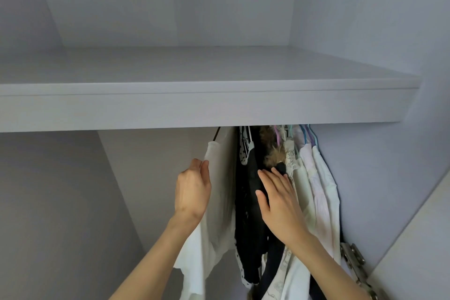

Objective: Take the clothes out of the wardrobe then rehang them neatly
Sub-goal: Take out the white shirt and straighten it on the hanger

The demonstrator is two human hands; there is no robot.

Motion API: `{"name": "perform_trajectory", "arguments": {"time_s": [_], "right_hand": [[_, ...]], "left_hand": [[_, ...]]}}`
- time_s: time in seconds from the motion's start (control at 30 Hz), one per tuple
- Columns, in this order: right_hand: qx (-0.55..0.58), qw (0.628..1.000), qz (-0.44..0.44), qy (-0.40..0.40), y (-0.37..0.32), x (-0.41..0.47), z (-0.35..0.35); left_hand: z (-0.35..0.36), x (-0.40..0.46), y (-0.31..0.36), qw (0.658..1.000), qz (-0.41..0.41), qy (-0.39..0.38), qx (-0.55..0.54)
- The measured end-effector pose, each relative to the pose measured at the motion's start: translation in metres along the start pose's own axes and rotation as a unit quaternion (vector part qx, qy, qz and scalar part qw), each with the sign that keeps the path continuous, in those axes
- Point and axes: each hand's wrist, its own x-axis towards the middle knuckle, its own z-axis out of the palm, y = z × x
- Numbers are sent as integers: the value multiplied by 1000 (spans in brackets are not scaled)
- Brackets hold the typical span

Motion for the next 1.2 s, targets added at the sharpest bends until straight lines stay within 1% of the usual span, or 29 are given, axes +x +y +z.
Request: {"name": "perform_trajectory", "arguments": {"time_s": [0.07, 0.17, 0.23, 0.3, 0.33, 0.4, 0.47, 0.57, 0.6, 0.67, 0.73, 0.83, 0.9, 0.97, 1.07, 1.1, 1.13, 1.2], "right_hand": [[3, 1000, -11, 10, -5, 2, 1], [27, 997, -57, 36, -19, 11, -1], [68, 993, -80, 51, -36, 19, -2], [134, 986, -81, 48, -59, 23, -3], [188, 980, -63, 24, -72, 24, -2], [299, 953, 0, -48, -98, 28, -1], [354, 926, 81, -103, -119, 37, 8], [446, 853, 217, -159, -144, 46, 24], [456, 840, 242, -168, -148, 45, 31], [440, 837, 265, -189, -154, 38, 45], [427, 828, 285, -227, -159, 27, 60], [424, 808, 293, -285, -163, 7, 77], [406, 807, 272, -332, -162, 0, 87], [369, 821, 236, -367, -160, -4, 91], [337, 829, 169, -413, -157, -4, 88], [312, 837, 135, -428, -156, -3, 85], [263, 856, 90, -435, -154, -3, 85], [164, 895, 23, -415, -149, -5, 86]], "left_hand": [[-5, -3, -3, 1000, -5, 10, -3], [-16, -6, -8, 1000, -8, 29, -6], [-26, -14, -11, 999, 2, 36, -2], [-36, -29, -17, 999, 13, 34, -8], [-40, -39, -21, 999, 17, 30, -11], [-44, -57, -31, 999, 19, 24, -10], [-47, -74, -43, 1000, 15, 22, -1], [-53, -94, -58, 1000, -7, 9, 17], [-56, -100, -63, 1000, -8, 9, 26], [-66, -110, -74, 999, 1, 2, 48], [-72, -122, -84, 998, -10, -16, 55], [-75, -146, -95, 997, -49, -58, 7], [-79, -157, -96, 994, -57, -93, -17], [-85, -160, -102, 992, -61, -106, -3], [-99, -152, -126, 992, -80, -81, 55], [-104, -147, -136, 990, -98, -73, 75], [-109, -143, -148, 987, -114, -67, 93], [-120, -135, -171, 983, -134, -63, 112]]}}
